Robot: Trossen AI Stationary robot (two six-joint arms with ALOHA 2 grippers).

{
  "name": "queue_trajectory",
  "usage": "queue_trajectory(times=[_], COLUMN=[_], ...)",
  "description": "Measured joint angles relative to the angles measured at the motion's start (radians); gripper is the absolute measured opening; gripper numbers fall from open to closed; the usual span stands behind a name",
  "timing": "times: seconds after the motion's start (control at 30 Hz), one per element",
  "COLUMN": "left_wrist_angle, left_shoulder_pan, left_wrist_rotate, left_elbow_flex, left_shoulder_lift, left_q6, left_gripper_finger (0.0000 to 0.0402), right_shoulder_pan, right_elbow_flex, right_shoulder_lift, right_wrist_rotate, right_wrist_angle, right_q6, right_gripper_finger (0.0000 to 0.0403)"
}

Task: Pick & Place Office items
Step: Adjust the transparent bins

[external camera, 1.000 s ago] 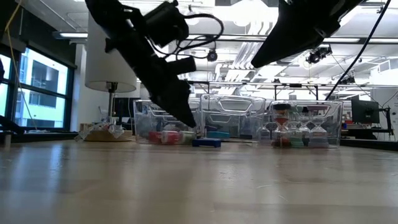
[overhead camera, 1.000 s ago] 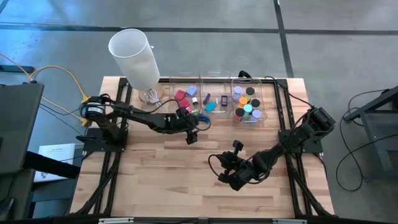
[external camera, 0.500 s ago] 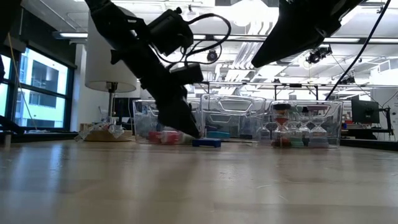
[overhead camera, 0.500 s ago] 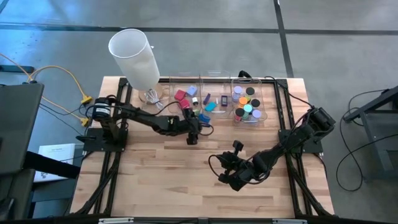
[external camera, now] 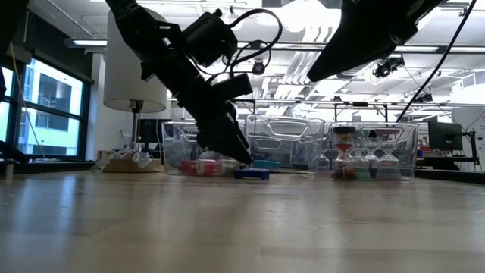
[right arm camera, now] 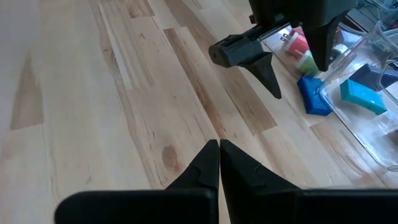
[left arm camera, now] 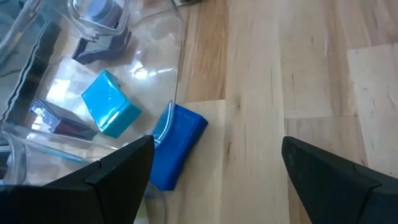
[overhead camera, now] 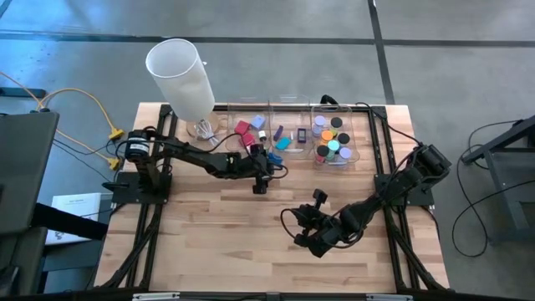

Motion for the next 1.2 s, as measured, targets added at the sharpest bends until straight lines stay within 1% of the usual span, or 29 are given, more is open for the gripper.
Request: queue_trajectory(times=[0.17, 0.37, 0.43, 0.57, 0.67, 0.8, 1.03, 1.2], left_wrist_angle=[0.006, 0.011, -0.012, -0.028, -0.025, -0.007, 0.072, 0.109], left_shoulder_pan=[0.002, 0.016, 0.016, 0.016, 0.016, 0.016, 0.016, 0.017], left_wrist_rotate=[0.032, 0.024, -0.017, -0.134, -0.168, -0.166, -0.162, -0.160], left_elbow_flex=[0.000, 0.000, 0.000, -0.001, -0.001, -0.002, -0.001, 0.000], left_shoulder_lift=[0.000, 0.001, 0.001, 0.003, 0.003, 0.003, 0.004, 0.004], left_q6=[-0.001, -0.055, -0.067, -0.089, -0.097, -0.087, -0.086, -0.131], left_gripper_finger=[0.0344, 0.0344, 0.0344, 0.0344, 0.0344, 0.0344, 0.0344, 0.0344], right_shoulder_pan=[0.000, 0.000, 0.003, 0.005, 0.005, 0.005, 0.005, 0.005], right_elbow_flex=[0.000, 0.000, 0.000, 0.000, 0.000, 0.000, 0.000, 0.000], right_shoulder_lift=[0.000, 0.000, 0.000, 0.000, 0.000, 0.000, 0.000, 0.000], right_wrist_rotate=[0.000, 0.000, 0.000, 0.000, 0.000, 0.000, 0.000, 0.000], right_wrist_angle=[-0.002, -0.002, -0.001, -0.001, -0.001, -0.001, 0.000, 0.001], right_q6=[-0.001, -0.001, 0.000, 0.001, 0.001, 0.002, 0.002, 0.002], right_gripper_finger=[0.0002, 0.0002, 0.0002, 0.0002, 0.0002, 0.0003, 0.0003, 0.0003])
